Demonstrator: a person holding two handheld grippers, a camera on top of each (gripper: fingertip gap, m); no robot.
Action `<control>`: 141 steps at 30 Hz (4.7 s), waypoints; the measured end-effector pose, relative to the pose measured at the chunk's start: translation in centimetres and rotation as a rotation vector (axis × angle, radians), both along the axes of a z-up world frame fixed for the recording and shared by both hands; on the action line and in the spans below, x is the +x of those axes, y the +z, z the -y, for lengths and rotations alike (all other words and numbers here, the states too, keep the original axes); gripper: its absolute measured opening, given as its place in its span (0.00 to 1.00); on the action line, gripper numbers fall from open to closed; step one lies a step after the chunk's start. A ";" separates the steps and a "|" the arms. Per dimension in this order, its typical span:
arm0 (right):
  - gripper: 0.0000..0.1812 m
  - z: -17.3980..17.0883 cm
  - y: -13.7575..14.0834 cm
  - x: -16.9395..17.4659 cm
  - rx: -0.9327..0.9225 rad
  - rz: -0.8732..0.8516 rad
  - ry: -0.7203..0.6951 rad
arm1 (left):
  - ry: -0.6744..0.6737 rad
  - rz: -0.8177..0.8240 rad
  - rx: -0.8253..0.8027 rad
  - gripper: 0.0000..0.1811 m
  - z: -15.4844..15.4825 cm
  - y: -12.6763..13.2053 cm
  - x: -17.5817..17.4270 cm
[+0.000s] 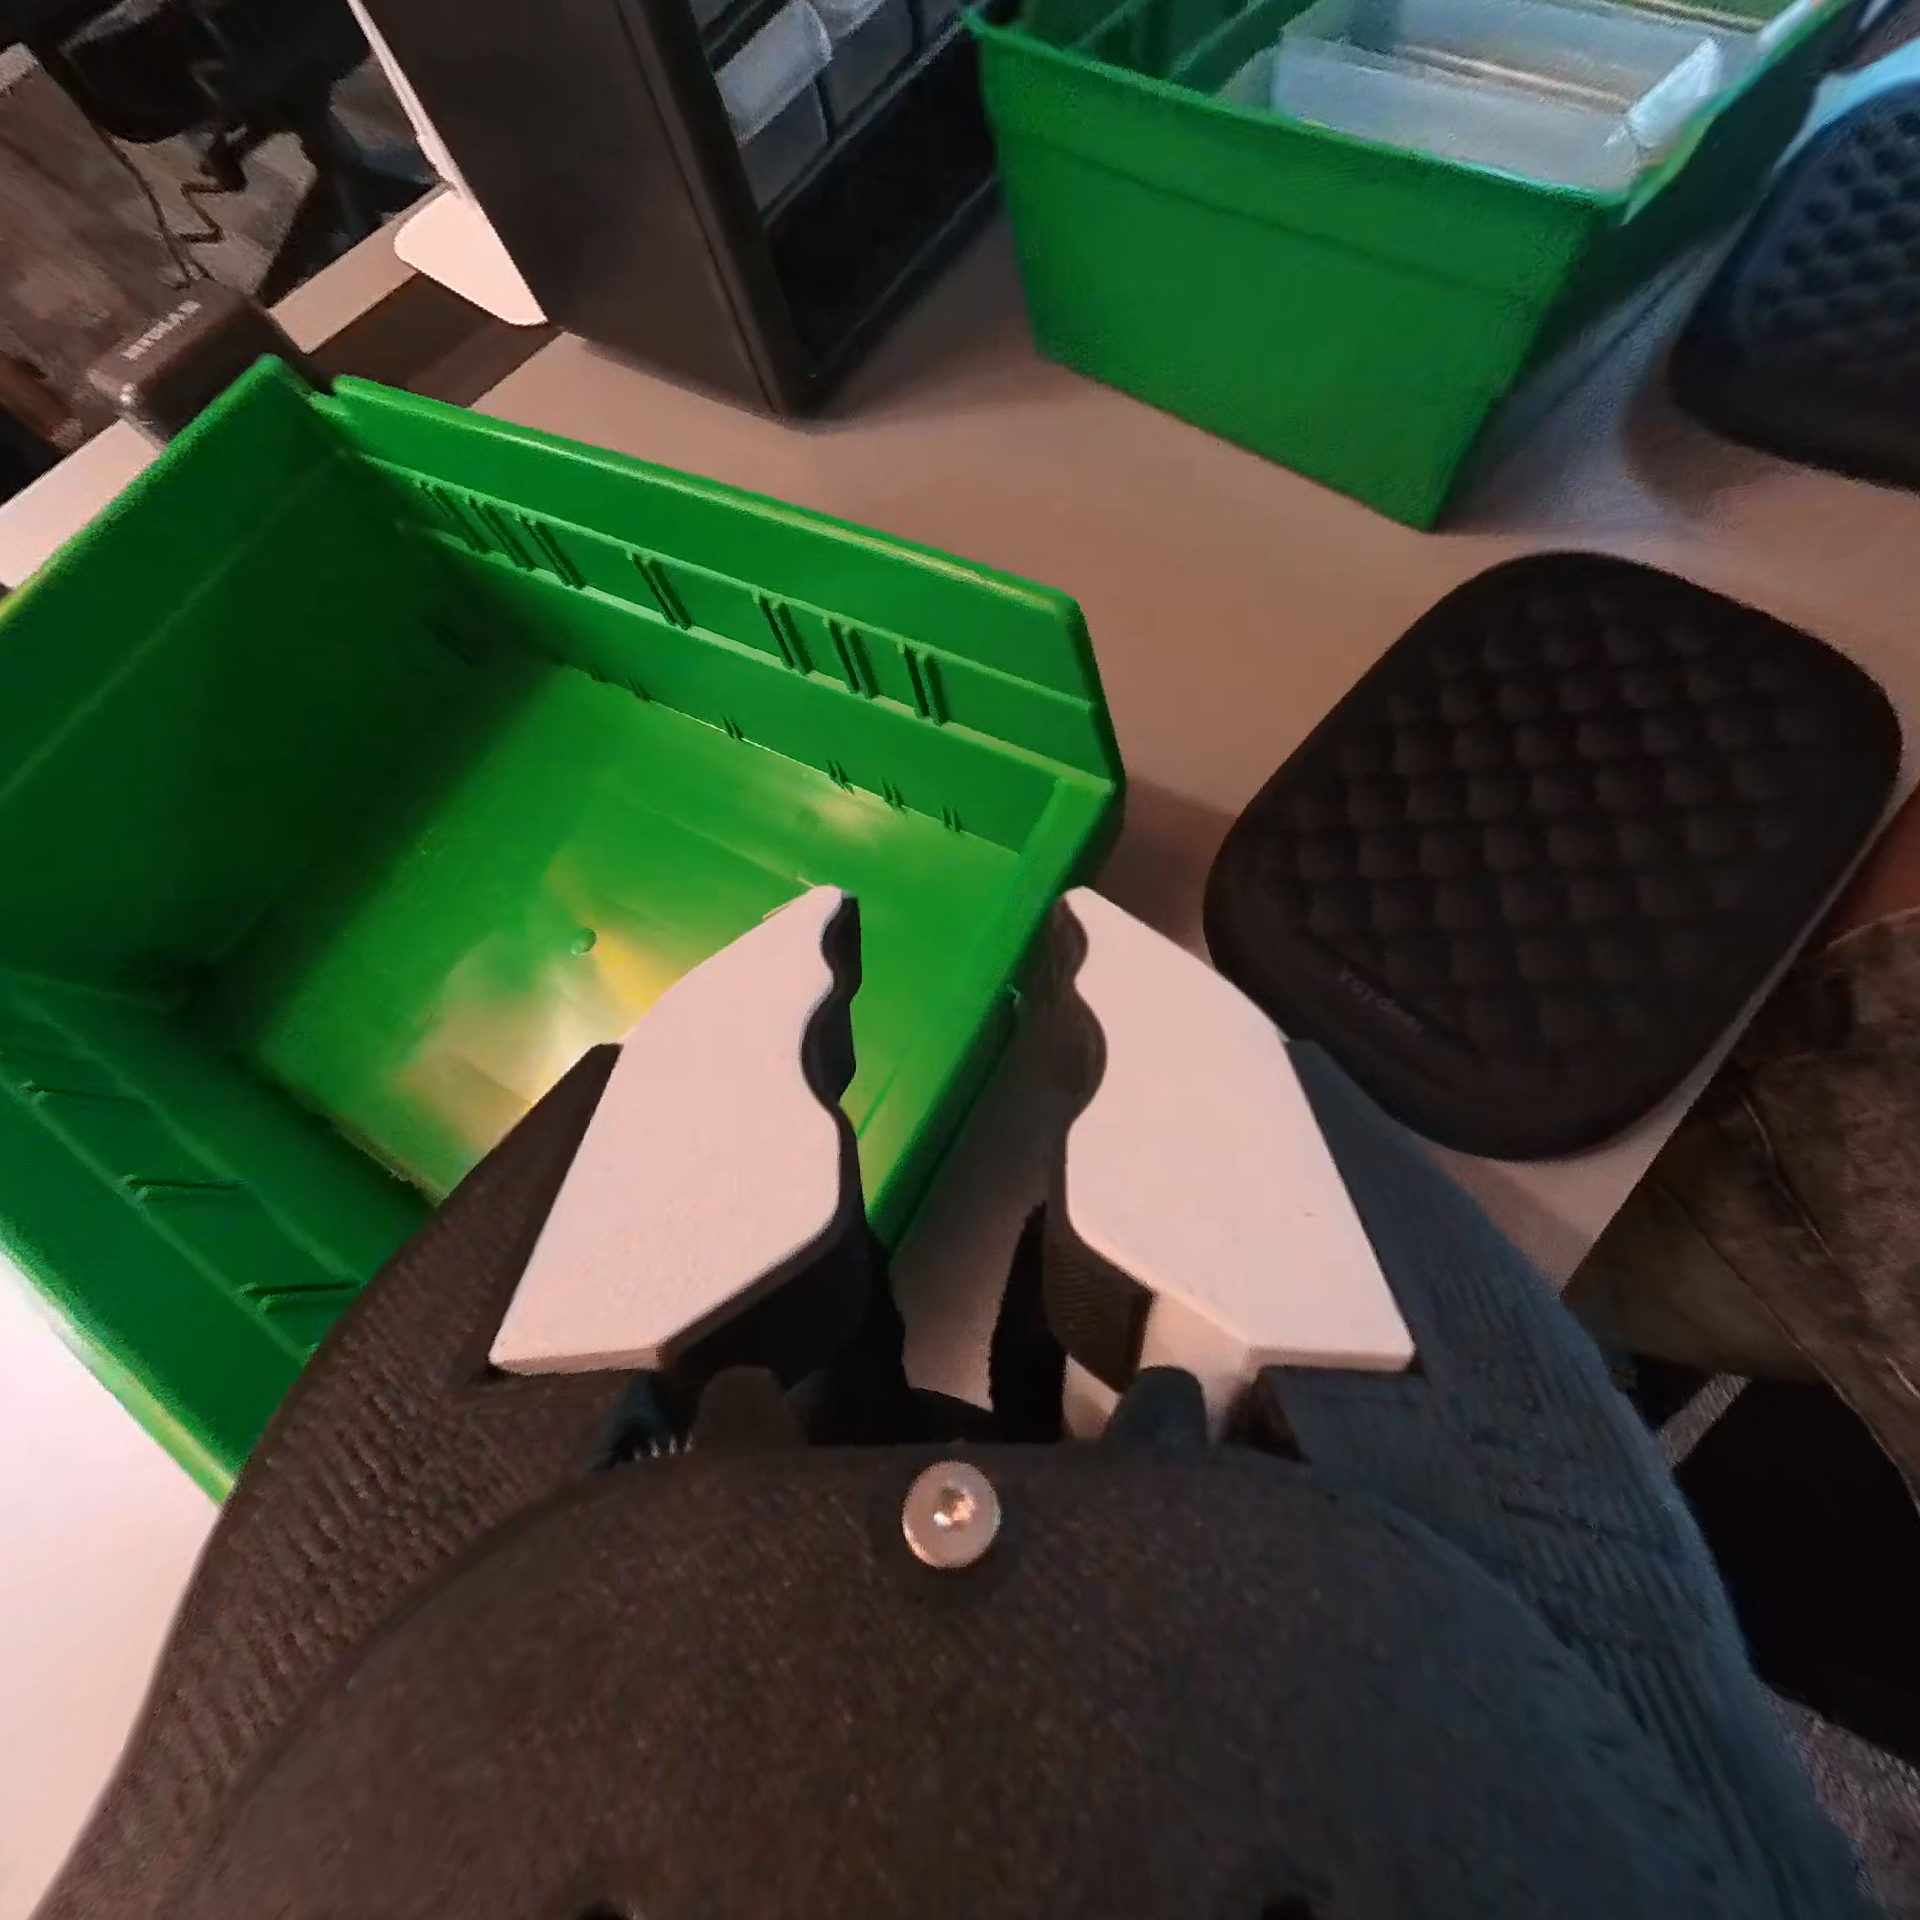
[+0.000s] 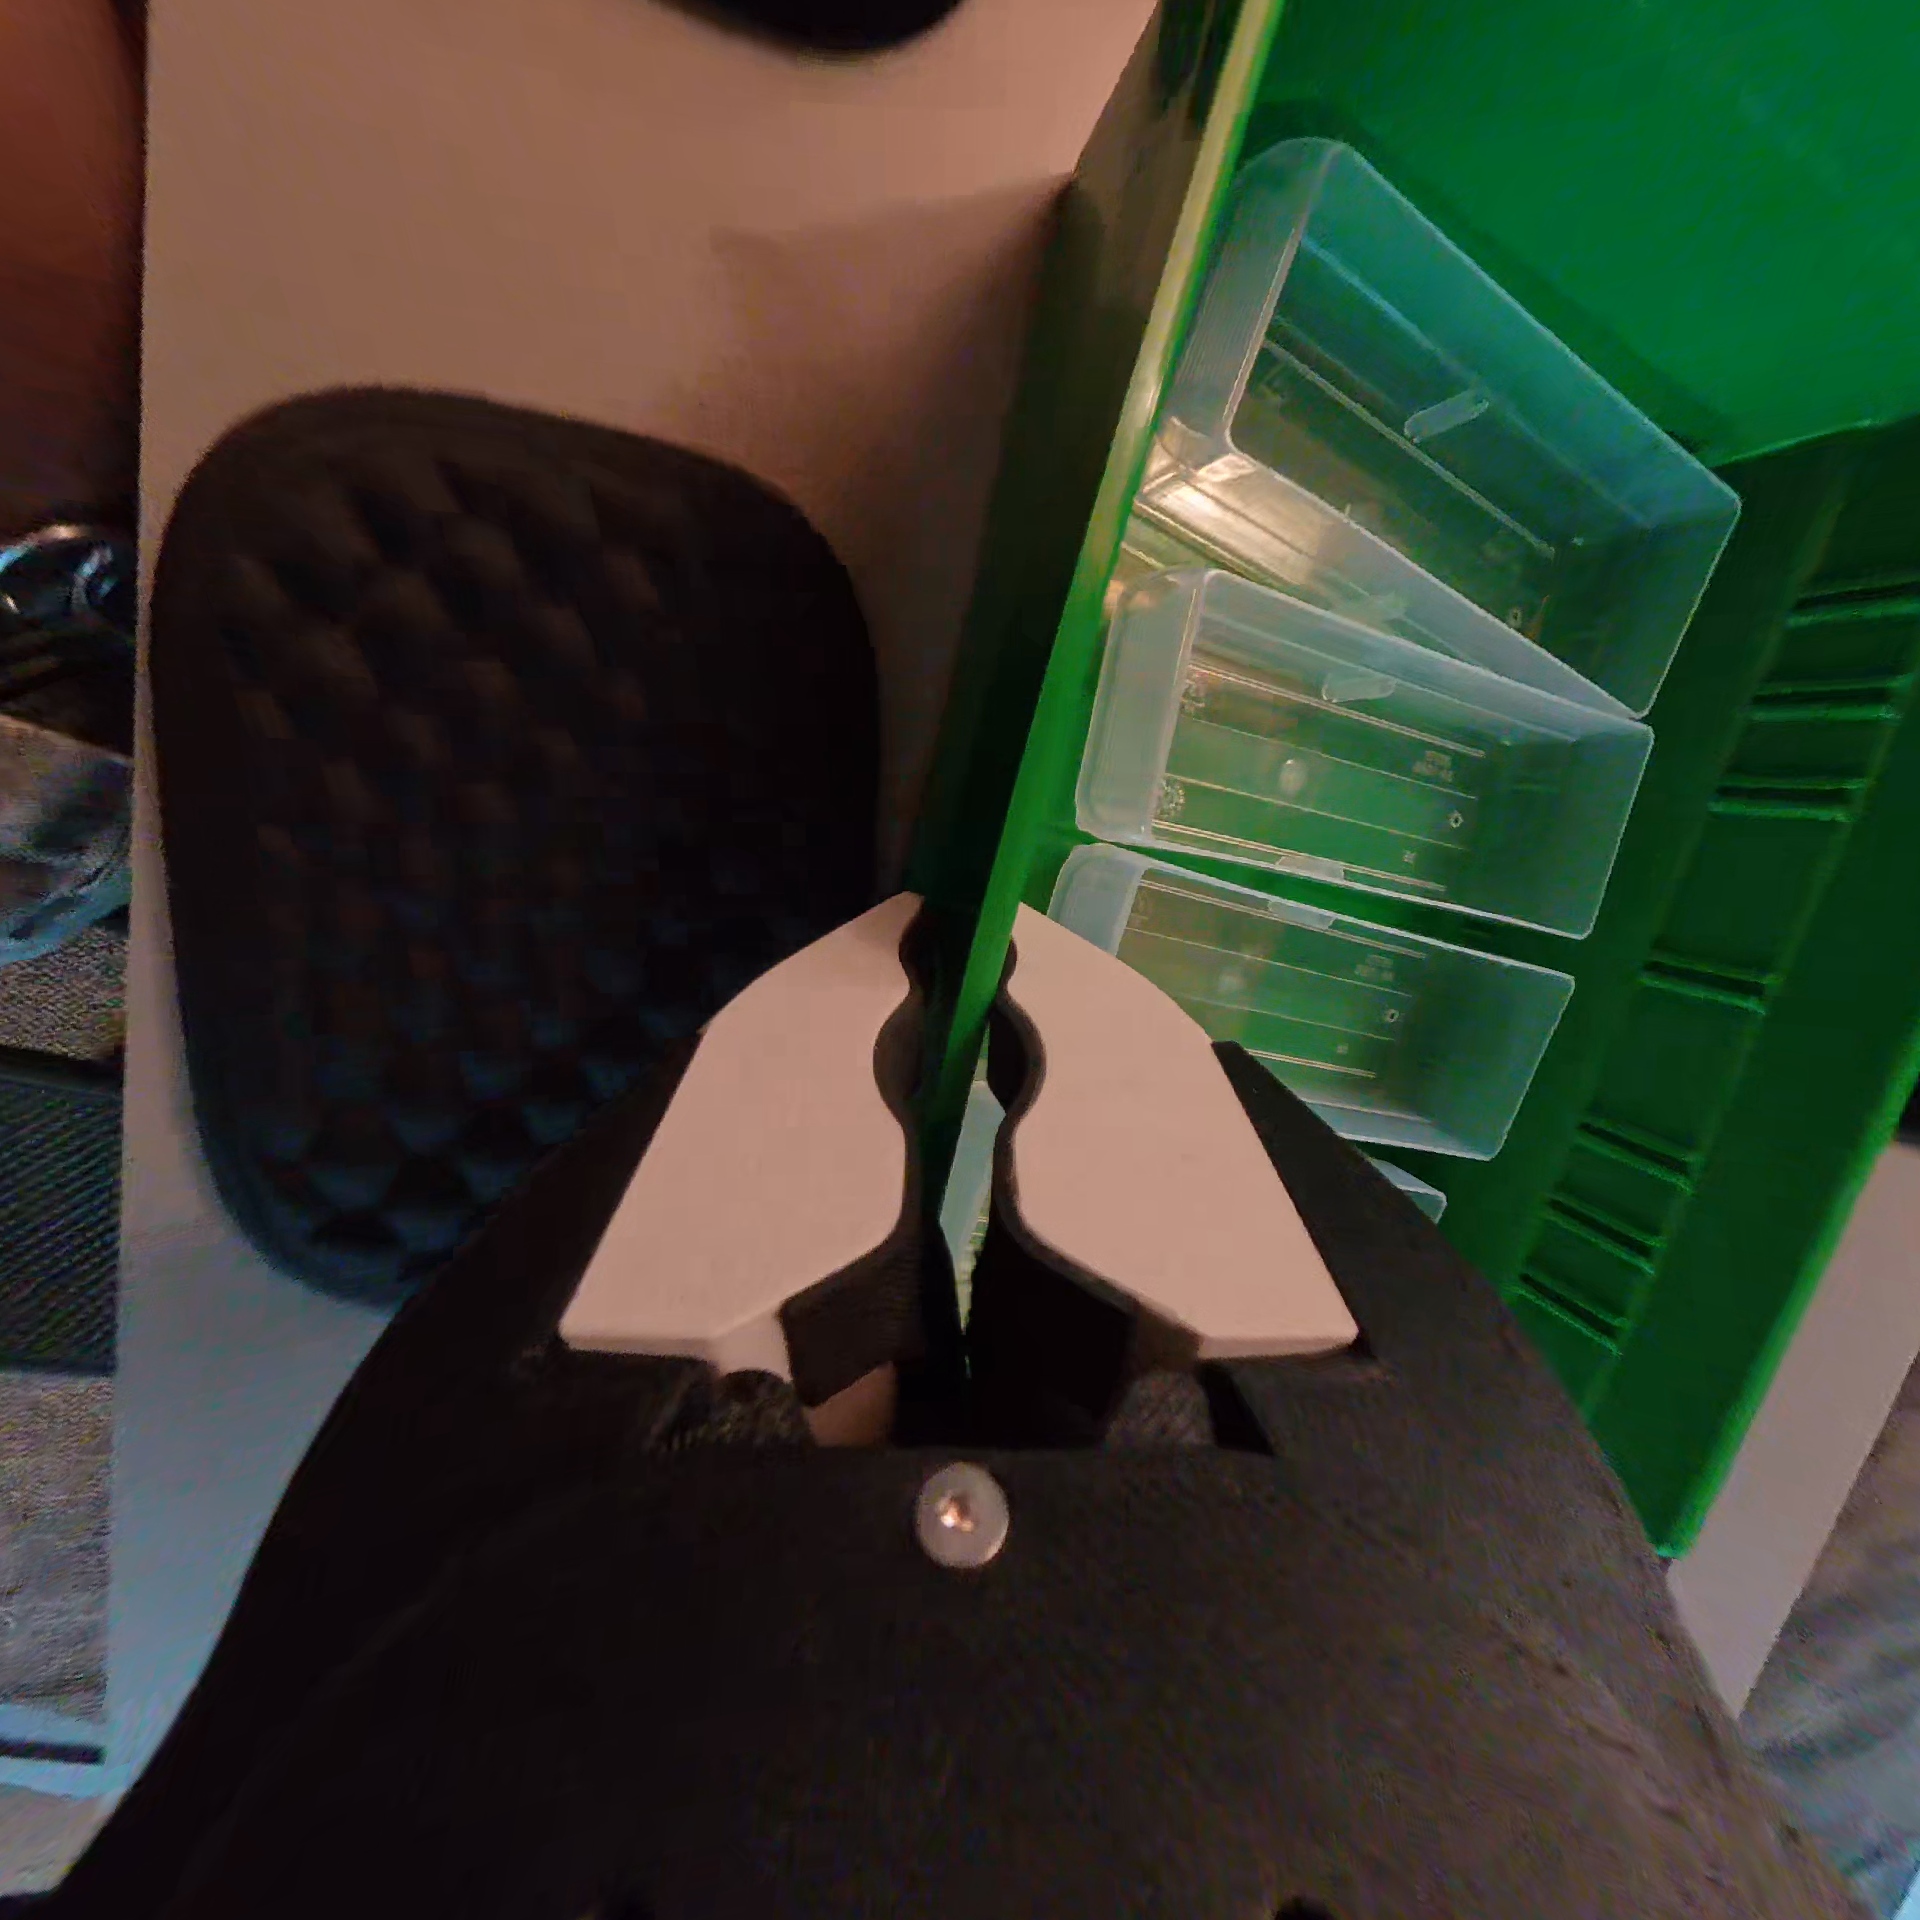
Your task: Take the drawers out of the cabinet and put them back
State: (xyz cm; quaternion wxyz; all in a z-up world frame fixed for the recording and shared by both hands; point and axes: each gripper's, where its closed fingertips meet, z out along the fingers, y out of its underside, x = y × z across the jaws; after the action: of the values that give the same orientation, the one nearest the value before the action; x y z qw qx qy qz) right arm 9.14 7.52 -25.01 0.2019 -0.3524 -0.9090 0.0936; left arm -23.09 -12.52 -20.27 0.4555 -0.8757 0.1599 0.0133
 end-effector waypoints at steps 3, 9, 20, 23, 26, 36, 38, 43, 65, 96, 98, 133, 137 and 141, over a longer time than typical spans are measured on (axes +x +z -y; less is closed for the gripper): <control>0.04 1.8 0.0 -2.6 0.002 -0.008 0.063 | -0.017 -0.029 -0.027 0.22 0.3 -1.0 -0.2; 0.05 4.4 0.1 -7.2 -0.001 -0.023 0.113 | -0.053 -0.111 -0.110 0.26 1.1 -3.6 -0.3; 0.06 6.7 0.2 -11.6 0.040 -0.054 0.175 | 0.058 -0.354 -0.272 0.24 0.7 -8.8 -3.4; 0.08 7.3 0.6 -13.0 0.036 -0.125 0.161 | 0.051 -0.403 -0.281 0.23 0.7 -8.8 -3.5; 0.21 8.2 3.8 -13.6 -0.104 -0.311 0.091 | 0.042 -0.440 -0.267 0.22 0.6 -8.7 -3.6; 0.32 -0.2 0.2 -3.9 -0.219 -0.345 -0.247 | 0.053 -0.476 -0.324 0.19 1.7 -8.7 -3.9; 0.27 -0.9 -0.9 -3.7 -0.194 -0.354 -0.254 | 0.084 -0.469 -0.351 0.21 1.9 -8.8 -4.5; 0.15 -0.8 -0.9 -4.7 -0.156 -0.422 -0.190 | 0.032 -0.534 -0.361 0.19 2.0 -9.0 -5.4; 0.07 8.0 -0.8 -11.8 -0.130 -0.421 0.093 | 0.243 -0.862 -0.144 0.17 5.7 5.2 -5.0; 0.36 -3.4 10.0 0.6 -0.306 -1.074 -0.686 | -0.267 -1.112 0.414 0.17 -11.6 9.1 15.0; 0.35 -5.4 12.5 4.2 -0.244 -1.152 -0.756 | -0.365 -1.114 0.483 0.17 -14.1 8.4 18.9; 0.27 -9.0 11.7 10.2 -0.207 -1.140 -0.997 | -0.706 -0.609 0.348 0.54 -26.7 -2.3 34.8; 0.27 -8.7 9.6 7.9 -0.213 -1.017 -1.059 | -0.412 -0.568 0.323 0.52 -22.9 -0.8 25.4; 0.31 -8.5 4.3 5.2 -0.094 -0.716 -1.139 | 0.013 -0.491 0.196 0.42 -18.2 -3.0 13.7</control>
State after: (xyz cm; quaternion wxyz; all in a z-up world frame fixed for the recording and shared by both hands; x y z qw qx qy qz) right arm 14.35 16.00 -20.75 0.4931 -0.7324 -0.4532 0.1229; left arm -9.39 5.70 -23.27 0.4857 -0.7988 0.2580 0.2439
